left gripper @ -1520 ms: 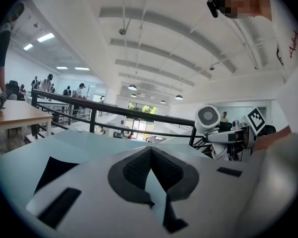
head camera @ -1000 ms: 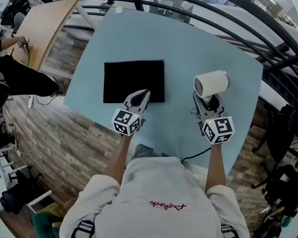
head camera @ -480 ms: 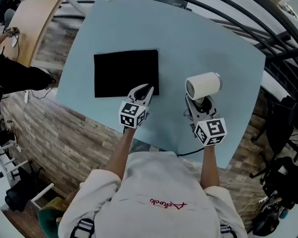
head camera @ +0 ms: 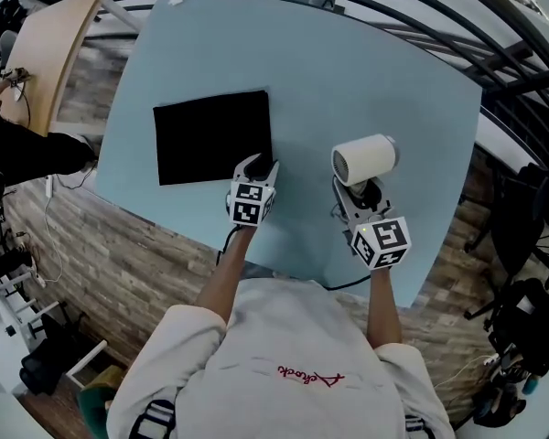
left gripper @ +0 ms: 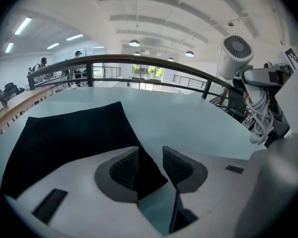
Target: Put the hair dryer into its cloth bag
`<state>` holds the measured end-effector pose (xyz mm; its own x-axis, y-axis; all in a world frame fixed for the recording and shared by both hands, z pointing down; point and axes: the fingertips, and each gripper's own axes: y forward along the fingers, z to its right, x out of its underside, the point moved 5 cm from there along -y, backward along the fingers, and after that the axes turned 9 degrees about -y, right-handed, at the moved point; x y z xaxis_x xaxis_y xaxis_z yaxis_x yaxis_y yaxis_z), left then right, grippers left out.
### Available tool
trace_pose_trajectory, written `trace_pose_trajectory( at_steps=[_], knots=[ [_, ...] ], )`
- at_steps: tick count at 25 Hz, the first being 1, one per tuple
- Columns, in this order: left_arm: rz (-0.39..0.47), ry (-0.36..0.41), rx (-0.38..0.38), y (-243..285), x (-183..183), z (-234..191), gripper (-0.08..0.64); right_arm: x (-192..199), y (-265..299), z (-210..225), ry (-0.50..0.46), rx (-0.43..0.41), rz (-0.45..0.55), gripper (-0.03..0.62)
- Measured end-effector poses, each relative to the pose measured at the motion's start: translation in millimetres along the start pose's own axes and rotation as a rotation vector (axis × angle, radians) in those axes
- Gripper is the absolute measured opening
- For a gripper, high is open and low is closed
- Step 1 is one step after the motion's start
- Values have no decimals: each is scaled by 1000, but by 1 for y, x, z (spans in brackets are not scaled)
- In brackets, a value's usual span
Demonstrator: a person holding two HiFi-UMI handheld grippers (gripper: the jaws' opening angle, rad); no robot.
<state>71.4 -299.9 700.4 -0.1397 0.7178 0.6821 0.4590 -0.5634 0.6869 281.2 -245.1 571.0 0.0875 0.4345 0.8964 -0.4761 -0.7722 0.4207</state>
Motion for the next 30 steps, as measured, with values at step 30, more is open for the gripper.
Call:
trace_pose_trajectory(
  at_steps=[30],
  knots=[
    [161, -78, -68, -68, -22, -30, 15, 31, 46, -46, -138, -176, -195, 189]
  ],
)
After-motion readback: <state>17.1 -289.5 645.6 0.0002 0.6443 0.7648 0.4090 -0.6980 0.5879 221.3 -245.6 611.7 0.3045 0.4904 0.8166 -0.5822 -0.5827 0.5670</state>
